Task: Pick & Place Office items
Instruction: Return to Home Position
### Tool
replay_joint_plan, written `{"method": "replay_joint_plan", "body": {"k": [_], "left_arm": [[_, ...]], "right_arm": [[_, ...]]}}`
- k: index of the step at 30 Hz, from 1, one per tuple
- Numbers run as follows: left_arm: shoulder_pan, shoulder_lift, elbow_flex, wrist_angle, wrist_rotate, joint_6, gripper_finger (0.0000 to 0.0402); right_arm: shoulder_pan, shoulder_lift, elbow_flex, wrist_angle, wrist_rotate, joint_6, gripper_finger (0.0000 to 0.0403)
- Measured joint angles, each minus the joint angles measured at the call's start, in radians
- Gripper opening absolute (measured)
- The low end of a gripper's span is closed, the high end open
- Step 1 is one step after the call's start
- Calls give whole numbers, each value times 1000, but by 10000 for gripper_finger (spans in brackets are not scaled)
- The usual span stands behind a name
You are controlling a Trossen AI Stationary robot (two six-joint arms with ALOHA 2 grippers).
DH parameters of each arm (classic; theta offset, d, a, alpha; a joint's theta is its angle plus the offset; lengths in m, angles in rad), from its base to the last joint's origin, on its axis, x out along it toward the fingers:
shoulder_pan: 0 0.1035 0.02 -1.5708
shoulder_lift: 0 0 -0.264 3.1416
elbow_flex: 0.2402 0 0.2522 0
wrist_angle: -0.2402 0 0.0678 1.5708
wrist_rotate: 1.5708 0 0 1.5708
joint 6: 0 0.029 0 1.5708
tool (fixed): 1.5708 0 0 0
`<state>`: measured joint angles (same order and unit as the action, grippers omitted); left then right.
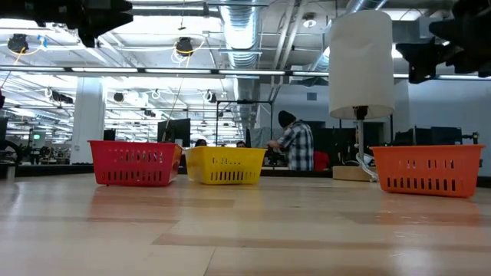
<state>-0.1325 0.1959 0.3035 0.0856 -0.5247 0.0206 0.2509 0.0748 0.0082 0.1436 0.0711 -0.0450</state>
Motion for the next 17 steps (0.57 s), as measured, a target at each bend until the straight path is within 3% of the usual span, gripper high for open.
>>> {"method": "replay_joint_plan", "body": {"k": [3, 17], "left_arm": [[0, 0, -36, 3, -1, -22, 154], [0, 0, -222, 202, -2, -44, 154]], "right_arm": [[-13, -74, 0, -96, 0, 16, 256], [-49, -72, 0, -122, 0, -31, 256]]}}
